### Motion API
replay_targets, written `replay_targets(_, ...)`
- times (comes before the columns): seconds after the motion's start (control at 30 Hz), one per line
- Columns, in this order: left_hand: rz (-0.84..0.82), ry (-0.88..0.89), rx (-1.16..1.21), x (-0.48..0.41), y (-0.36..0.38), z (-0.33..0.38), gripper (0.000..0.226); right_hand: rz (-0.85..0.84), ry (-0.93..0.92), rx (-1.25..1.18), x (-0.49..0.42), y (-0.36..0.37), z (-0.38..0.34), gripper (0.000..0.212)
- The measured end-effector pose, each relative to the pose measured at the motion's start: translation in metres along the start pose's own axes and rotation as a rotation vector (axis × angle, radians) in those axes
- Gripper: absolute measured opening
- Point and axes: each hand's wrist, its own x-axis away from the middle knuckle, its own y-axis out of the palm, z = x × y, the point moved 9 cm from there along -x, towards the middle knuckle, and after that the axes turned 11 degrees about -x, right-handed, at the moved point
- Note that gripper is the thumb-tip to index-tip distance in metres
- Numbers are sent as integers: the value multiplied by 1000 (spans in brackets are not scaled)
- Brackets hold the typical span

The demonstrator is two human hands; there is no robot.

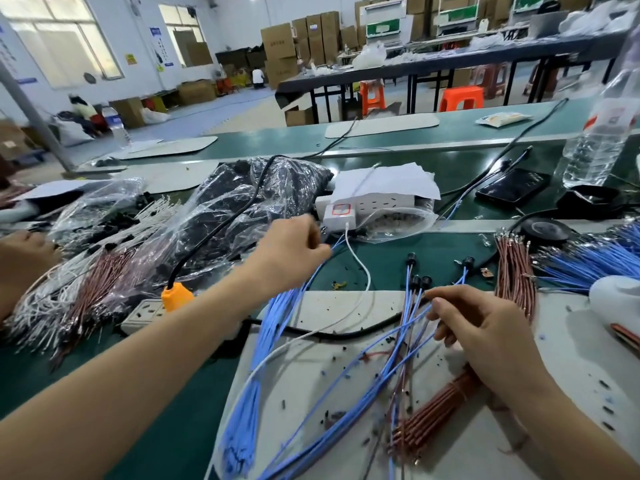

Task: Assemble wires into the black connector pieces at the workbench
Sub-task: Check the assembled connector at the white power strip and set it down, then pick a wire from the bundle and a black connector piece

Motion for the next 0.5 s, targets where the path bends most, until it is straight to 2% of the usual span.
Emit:
replay_targets(0.07,85,166,40,14,-12,43,5,-29,-12,-84,4,12,-5,16)
replay_targets(0.17,88,475,166,49,-4,110,8,-138,40,-304,14,38,-3,13)
replay_targets(0.27,96,731,238,86,8,141,16,-103,121,-355,19,37,15,54)
replay_targets(0.3,119,754,265,92,11,137,19,-89,122,-384,19,35,16,57)
replay_targets(0.4,131,584,307,91,28,95,31,-127,91,-415,15,41,6,30)
replay_targets(0.5,41,408,217,89,54,49,37,-97,181,-531,14,43,10,39)
